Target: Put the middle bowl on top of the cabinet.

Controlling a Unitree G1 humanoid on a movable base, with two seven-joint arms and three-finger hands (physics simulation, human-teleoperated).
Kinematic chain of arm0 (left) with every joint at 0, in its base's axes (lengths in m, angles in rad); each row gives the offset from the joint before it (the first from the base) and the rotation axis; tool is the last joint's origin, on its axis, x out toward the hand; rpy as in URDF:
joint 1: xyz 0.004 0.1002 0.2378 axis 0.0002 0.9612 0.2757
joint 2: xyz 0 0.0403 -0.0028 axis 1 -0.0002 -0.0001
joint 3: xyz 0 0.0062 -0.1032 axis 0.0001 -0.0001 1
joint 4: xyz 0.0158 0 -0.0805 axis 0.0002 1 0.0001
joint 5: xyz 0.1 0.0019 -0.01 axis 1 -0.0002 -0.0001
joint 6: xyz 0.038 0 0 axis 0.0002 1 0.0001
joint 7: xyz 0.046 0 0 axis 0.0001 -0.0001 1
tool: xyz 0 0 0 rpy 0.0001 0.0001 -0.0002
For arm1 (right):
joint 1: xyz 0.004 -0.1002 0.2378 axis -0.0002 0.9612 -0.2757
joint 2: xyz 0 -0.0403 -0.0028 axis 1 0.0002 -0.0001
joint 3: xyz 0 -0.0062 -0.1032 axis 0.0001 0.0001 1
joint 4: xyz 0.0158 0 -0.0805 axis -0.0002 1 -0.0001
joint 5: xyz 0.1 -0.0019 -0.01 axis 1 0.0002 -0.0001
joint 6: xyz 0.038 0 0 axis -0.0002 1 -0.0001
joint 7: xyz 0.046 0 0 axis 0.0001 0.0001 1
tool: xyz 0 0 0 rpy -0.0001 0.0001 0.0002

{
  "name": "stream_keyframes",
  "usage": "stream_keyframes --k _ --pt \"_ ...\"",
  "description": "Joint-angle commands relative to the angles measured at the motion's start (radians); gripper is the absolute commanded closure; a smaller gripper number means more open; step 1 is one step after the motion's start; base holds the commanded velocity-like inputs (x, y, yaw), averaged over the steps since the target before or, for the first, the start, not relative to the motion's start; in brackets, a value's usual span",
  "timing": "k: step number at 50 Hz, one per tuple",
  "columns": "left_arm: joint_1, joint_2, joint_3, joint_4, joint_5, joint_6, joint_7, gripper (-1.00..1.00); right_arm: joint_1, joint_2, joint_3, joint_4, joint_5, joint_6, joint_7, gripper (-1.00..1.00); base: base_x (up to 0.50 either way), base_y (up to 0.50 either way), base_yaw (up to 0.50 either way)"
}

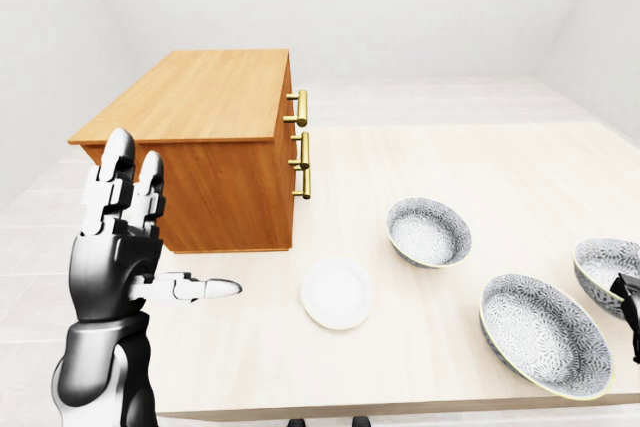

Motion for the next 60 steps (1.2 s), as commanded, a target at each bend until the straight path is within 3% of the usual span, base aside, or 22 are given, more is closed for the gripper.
stream_keyframes --k 1,22,34,49,54,60 --pt "0.001 -0.001 -0.001 0.015 0.002 0.0 -0.004 -1.0 -0.022 -0.006 -0.059 -0.096 0.014 -0.02 0.087 1.0 0.0 0.0 0.0" --pt "0.006 -0.004 -0.02 0.034 0.032 0.0 -0.005 -1.0 -0.149 -0.043 -0.095 -0.322 0.052 -0.027 0.301 1.0 0.0 0.0 0.0" --pt "0.01 -0.002 -0.009 -0.014 0.028 0.0 -0.005 -1.0 -0.336 -0.072 -0.013 -0.454 0.128 -0.027 0.396 1.0 0.0 0.0 0.0" --pt "0.063 -0.034 -0.033 -0.18 0.057 0.0 -0.017 -1.0 -0.544 -0.086 0.151 -0.49 0.189 0.034 0.473 1.0 0.0 0.0 0.0" --pt "0.081 -0.047 -0.024 -0.206 0.061 0.0 -0.031 -1.0 -0.647 -0.085 0.227 -0.471 0.199 0.081 0.53 1.0 0.0 0.0 0.0" --pt "0.104 -0.062 -0.006 -0.241 0.057 0.0 -0.049 -1.0 -0.752 -0.068 0.294 -0.456 0.218 0.117 0.587 1.0 0.0 0.0 0.0"
